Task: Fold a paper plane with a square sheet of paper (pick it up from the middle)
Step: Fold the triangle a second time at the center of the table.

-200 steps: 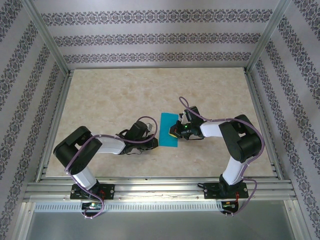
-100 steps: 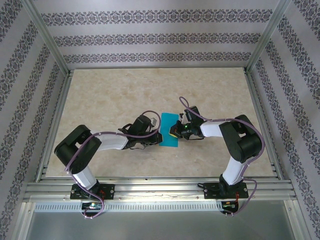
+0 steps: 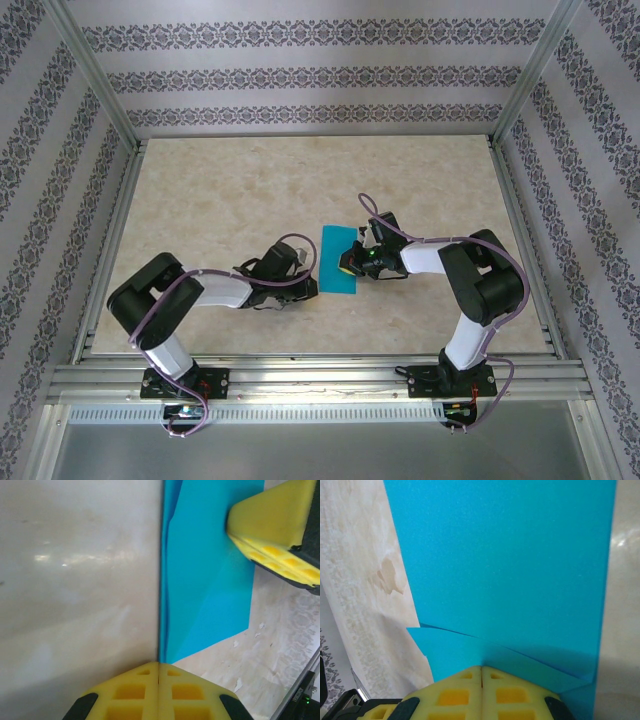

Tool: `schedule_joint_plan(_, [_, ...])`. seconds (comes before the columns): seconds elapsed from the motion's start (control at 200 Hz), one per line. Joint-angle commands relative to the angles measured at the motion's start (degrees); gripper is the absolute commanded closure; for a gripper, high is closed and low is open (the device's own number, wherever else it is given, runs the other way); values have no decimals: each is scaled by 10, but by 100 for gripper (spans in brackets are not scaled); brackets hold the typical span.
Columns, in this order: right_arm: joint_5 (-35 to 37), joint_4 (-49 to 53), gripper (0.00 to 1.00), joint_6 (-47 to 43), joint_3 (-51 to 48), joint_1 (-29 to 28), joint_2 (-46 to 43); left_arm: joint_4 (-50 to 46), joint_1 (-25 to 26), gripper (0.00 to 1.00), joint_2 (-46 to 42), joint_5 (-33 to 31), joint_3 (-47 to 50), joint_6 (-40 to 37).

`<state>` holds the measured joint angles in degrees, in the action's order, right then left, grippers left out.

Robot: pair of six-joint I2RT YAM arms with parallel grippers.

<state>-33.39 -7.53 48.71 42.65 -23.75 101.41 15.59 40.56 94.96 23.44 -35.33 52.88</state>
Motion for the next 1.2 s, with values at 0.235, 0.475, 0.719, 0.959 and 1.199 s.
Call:
schedule_joint_plan(0.235, [56, 70, 100, -17, -12, 8, 15, -96, 8, 99, -89, -38, -14, -43])
schedule_joint_plan(0.475, [48, 67, 100, -12, -8, 8, 11, -111, 8, 99, 15, 9, -132, -84])
schedule_joint_plan(0.719, [38, 60, 100, -6, -3, 6, 6, -115, 7, 100, 86, -1, -150, -89])
schedule_joint_plan(0.959, [18, 63, 100, -14, 3, -1, -42, -95, 7, 100, 100, -5, -98, -71])
schedule_joint_plan(1.199, [2, 51, 100, -11, -3, -30, -58, -70, 7, 100, 95, -3, -69, -58])
